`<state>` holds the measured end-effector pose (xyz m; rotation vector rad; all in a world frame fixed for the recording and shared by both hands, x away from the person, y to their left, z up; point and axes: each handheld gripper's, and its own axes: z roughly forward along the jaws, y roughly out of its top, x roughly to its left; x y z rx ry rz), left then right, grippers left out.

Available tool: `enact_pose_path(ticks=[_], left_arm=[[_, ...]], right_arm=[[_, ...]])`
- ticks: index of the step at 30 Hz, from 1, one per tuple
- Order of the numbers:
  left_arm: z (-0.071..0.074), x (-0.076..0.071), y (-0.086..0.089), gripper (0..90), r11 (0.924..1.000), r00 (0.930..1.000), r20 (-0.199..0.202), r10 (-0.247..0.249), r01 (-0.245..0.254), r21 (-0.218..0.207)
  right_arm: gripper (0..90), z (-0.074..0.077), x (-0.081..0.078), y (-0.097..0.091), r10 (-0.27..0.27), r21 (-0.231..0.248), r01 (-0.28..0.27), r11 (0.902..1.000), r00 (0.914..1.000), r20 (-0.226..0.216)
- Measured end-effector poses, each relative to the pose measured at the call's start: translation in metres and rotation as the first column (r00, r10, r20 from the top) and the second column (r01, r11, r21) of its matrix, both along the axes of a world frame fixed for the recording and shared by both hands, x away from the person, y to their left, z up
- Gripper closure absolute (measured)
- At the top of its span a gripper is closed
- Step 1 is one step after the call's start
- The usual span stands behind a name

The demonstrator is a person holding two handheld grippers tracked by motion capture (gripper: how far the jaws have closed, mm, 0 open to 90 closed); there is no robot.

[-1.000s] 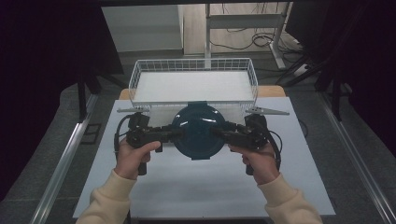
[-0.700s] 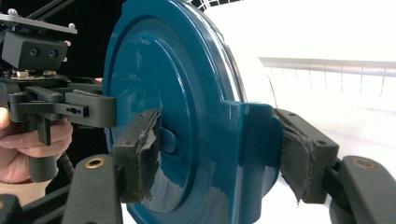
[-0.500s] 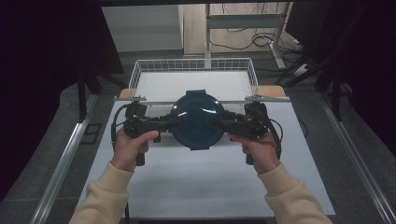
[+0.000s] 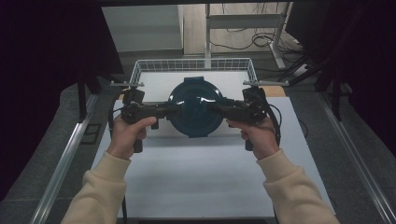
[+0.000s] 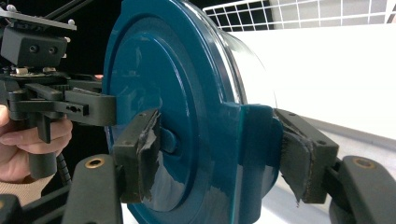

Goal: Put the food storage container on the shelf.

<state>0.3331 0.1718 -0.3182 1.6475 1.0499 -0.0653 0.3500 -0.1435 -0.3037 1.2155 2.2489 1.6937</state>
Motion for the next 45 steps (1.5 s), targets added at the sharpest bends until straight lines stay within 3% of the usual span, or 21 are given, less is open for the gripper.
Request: enact_pose_path(ticks=[6, 18, 21, 28, 36, 38, 44, 45], left_arm=[[0.002, 0.014, 0.003, 42.3, 0.9999, 1.0, -0.001, 0.004, -0.004, -0.012], [0.013, 0.056, 0.01, 42.5, 0.9998, 0.9997, -0.022, -0.005, 0.005, -0.019], [0.016, 0.067, 0.011, 42.4, 1.0, 0.9996, -0.027, 0.001, -0.001, -0.007], [0.02, 0.086, 0.01, 42.5, 1.0, 0.9991, -0.042, 0.004, -0.004, -0.003], [0.012, 0.106, 0.012, 42.3, 1.0, 0.996, -0.089, -0.003, 0.003, -0.002], [0.006, 0.112, 0.011, 41.9, 1.0, 0.9928, -0.12, 0.005, -0.005, 0.002], [0.001, 0.123, 0.013, 42.4, 0.9986, 0.9889, -0.148, 0.01, -0.018, -0.05], [-0.002, 0.128, 0.014, 42.5, 0.9961, 0.9864, -0.163, 0.02, -0.033, -0.081]], right_arm=[[34.9, 0.008, 0.017, 0.003, 0.017, -0.022, -0.017, 0.9996, 0.9998, 0.005], [35.0, 0.023, 0.058, 0.01, 0.027, -0.04, -0.027, 0.9988, 0.9996, 0.001], [35.0, 0.023, 0.073, 0.011, 0.031, -0.037, -0.032, 0.9988, 0.9991, -0.027], [34.9, 0.025, 0.092, 0.011, 0.023, -0.02, -0.024, 0.9995, 0.9988, -0.043], [34.9, 0.018, 0.111, 0.012, 0.019, -0.021, -0.021, 0.9996, 0.9954, -0.094], [34.9, 0.013, 0.118, 0.013, 0.014, -0.022, -0.017, 0.9996, 0.9925, -0.121], [34.7, 0.007, 0.129, 0.012, -0.018, 0.009, 0.019, 0.9998, 0.9847, -0.174], [34.6, 0.007, 0.131, 0.011, -0.023, 0.016, 0.026, 0.9995, 0.982, -0.188]])
